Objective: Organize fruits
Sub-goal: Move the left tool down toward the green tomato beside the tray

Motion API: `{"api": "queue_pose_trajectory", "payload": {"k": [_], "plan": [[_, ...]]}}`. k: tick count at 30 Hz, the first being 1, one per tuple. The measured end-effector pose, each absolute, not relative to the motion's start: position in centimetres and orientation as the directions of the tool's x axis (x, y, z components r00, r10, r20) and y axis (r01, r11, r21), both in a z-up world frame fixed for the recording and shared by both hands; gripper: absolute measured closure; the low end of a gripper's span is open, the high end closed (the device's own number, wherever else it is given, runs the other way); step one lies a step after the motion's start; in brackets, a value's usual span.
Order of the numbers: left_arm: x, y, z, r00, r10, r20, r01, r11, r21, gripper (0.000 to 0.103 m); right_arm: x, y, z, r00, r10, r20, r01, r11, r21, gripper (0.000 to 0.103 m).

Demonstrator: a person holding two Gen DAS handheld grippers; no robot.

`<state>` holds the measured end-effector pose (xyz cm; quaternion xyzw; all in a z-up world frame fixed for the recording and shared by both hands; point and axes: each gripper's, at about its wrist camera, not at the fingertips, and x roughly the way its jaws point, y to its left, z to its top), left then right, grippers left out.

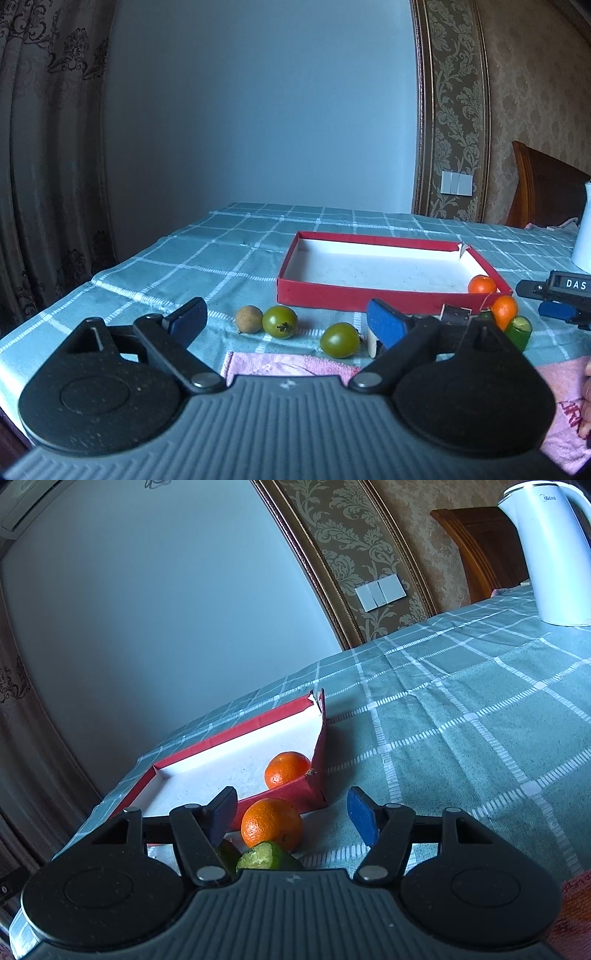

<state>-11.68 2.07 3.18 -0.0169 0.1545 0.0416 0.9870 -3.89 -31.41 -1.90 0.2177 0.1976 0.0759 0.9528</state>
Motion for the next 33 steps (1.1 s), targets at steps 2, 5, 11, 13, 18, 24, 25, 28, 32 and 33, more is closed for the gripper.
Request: {"api": "queue_pose_trajectory", "payload": {"k": [2, 5, 11, 13, 18, 24, 25, 28, 32, 33], "plan": [[-11.6, 2.1, 3.0, 0.946, 0.086, -0.314, -0.097, 0.995, -0.021, 0.010, -3.9, -31.4, -1.9, 0.911, 0.230, -0.343, -0.057, 0.893, 0.446, 0.038], [-11.1, 2.6, 2.9, 0.937, 0.090, -0.337, -0.109, 0.993, -0.037, 0.019, -3.9, -31.4, -1.9, 0.910, 0.230, -0.343, -0.058, 0.893, 0.446, 0.038], [-9.1, 3.8, 2.9, 0.918, 0.107, -0.382, -0.135, 0.990, -0.048, 0.060, -3.8, -31.4, -1.9, 0.910, 0.231, -0.344, -0.057, 0.892, 0.448, 0.038], [-7.9, 4.5, 2.8, 0.906, 0.115, -0.408, -0.148, 0.988, -0.050, 0.071, -3.8, -31.4, -2.0, 0.910, 0.231, -0.344, -0.057, 0.892, 0.449, 0.038], [-5.8, 6.5, 2.4, 0.887, 0.037, -0.460, -0.114, 0.983, -0.141, 0.082, -3.8, -31.4, -2.0, 0.909, 0.232, -0.346, -0.056, 0.891, 0.451, 0.038], [-5.1, 5.8, 1.3, 0.888, -0.028, -0.459, -0.022, 0.994, -0.103, 0.086, -3.7, -31.4, -2.1, 0.909, 0.234, -0.346, -0.056, 0.889, 0.454, 0.038], [-5.1, 5.6, 1.1, 0.888, -0.039, -0.458, -0.003, 0.996, -0.091, 0.086, -3.7, -31.4, -2.1, 0.908, 0.235, -0.346, -0.057, 0.889, 0.453, 0.038], [-5.6, 4.5, 1.0, 0.891, -0.099, -0.442, 0.081, 0.995, -0.061, 0.085, -3.7, -31.5, -2.1, 0.908, 0.236, -0.346, -0.058, 0.889, 0.455, 0.038], [-5.5, 2.9, 0.8, 0.878, -0.151, -0.453, 0.151, 0.988, -0.038, 0.085, -3.7, -31.5, -2.1, 0.909, 0.238, -0.344, -0.059, 0.887, 0.458, 0.038], [-5.2, 2.7, 0.7, 0.872, -0.161, -0.462, 0.159, 0.986, -0.044, 0.085, -3.7, -31.5, -2.1, 0.909, 0.238, -0.343, -0.059, 0.887, 0.459, 0.038]]}}
